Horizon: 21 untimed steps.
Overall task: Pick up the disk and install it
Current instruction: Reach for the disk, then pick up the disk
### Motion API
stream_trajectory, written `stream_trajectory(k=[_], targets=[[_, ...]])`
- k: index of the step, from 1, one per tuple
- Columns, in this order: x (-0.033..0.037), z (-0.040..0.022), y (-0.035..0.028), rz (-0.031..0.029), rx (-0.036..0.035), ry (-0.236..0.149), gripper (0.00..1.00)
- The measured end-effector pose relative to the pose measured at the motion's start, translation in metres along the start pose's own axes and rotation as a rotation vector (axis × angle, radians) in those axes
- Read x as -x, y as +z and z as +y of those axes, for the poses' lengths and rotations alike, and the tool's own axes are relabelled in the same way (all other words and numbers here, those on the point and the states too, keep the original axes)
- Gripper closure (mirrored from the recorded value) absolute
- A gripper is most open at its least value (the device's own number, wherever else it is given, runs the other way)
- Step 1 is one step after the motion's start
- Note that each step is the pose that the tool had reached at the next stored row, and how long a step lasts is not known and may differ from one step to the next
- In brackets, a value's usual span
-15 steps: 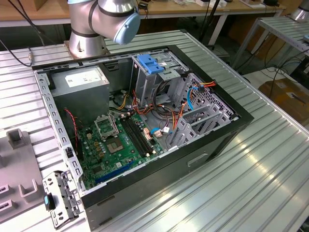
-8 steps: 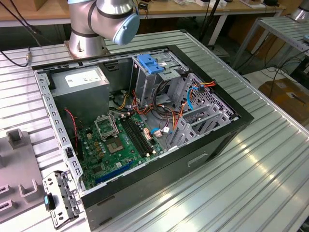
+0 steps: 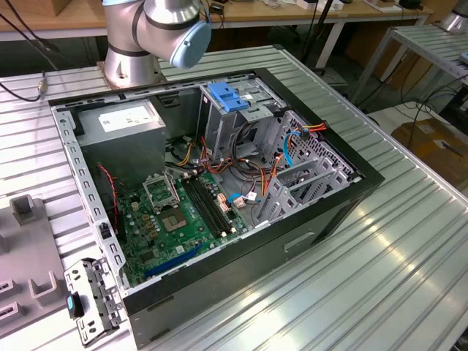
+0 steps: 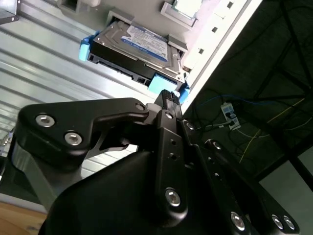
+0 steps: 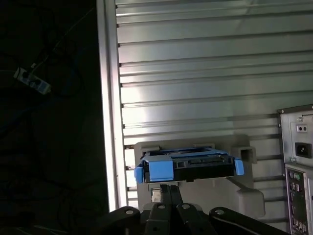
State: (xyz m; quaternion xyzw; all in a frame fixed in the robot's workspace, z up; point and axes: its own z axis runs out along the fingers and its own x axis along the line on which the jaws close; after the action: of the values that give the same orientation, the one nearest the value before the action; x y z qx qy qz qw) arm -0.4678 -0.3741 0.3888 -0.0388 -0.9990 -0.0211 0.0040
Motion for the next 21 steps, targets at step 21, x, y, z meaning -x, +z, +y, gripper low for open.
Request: stream_trajectory(k=[21], targets=[[-0.0009, 0.0, -0.0001, 0.0019, -0.0005, -0.042, 0.89]])
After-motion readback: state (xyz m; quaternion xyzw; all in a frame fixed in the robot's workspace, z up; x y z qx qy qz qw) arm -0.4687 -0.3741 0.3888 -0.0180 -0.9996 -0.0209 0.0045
